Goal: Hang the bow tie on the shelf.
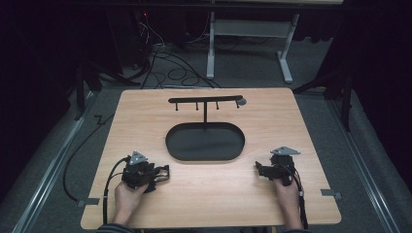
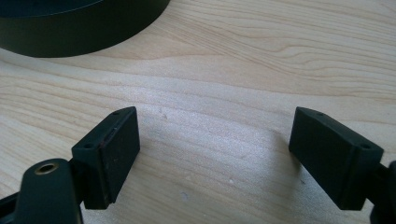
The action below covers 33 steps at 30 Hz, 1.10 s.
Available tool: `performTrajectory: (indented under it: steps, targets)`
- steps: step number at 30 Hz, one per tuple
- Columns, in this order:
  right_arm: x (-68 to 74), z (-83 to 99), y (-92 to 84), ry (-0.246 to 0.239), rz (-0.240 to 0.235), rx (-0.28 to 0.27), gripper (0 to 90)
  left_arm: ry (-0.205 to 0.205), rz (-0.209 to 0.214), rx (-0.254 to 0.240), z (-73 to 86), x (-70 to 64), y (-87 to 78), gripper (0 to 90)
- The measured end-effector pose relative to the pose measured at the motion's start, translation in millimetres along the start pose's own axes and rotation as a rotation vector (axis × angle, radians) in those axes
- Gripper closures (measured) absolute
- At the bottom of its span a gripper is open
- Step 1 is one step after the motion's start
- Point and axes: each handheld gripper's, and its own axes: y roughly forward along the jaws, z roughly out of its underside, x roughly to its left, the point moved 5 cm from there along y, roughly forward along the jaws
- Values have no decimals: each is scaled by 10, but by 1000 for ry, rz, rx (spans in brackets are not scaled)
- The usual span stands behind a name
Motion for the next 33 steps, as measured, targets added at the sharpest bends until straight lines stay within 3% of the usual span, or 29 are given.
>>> performTrajectory:
  steps: [11, 33]
  targets:
    - [0, 0, 0, 0, 0, 0, 174, 16, -1, 1, 2, 9, -2, 879]
    - [0, 0, 0, 0, 0, 0, 174, 34, -19, -89, -237, -30, -301, 892]
